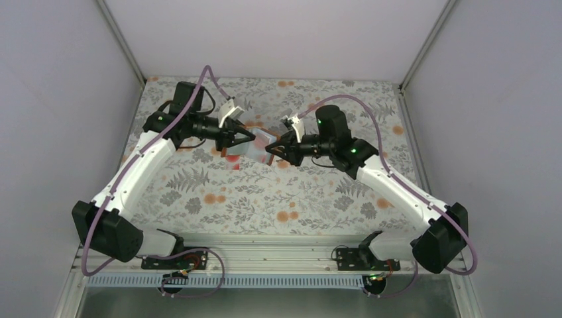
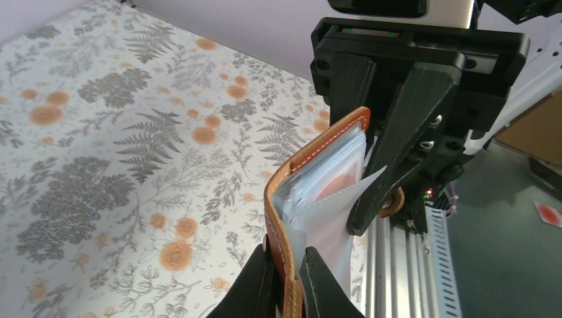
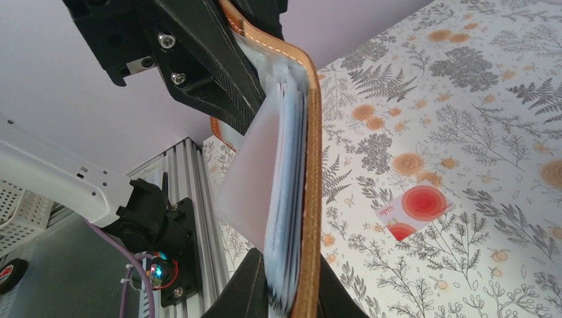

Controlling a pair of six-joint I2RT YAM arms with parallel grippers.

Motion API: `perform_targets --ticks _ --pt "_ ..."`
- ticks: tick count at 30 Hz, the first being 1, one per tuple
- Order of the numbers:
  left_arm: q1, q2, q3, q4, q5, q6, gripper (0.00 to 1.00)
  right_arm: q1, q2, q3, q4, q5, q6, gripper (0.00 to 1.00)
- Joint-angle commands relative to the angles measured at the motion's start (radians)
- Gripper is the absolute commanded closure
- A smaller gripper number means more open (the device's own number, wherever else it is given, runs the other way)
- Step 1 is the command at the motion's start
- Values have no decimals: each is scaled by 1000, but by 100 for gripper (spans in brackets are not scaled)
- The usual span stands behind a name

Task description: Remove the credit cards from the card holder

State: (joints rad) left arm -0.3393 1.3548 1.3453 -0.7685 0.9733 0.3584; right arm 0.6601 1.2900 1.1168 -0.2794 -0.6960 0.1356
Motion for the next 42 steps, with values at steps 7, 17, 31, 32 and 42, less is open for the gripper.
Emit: perform_targets --ticks 7,17,31,32,42 --pt "0 -15 33 -20 148 36 98 4 -67 -32 68 -74 -70 71" --pt "19 -20 28 -27 177 47 98 -17 -146 -109 74 -32 -95 53" --pt "20 -22 31 -28 185 47 98 -28 -121 -104 96 -1 -45 75" --pt "20 -24 27 -28 188 50 98 -30 -118 -104 98 -4 -39 77" --pt "19 -28 11 -29 209 62 98 -31 -103 -86 155 16 50 80"
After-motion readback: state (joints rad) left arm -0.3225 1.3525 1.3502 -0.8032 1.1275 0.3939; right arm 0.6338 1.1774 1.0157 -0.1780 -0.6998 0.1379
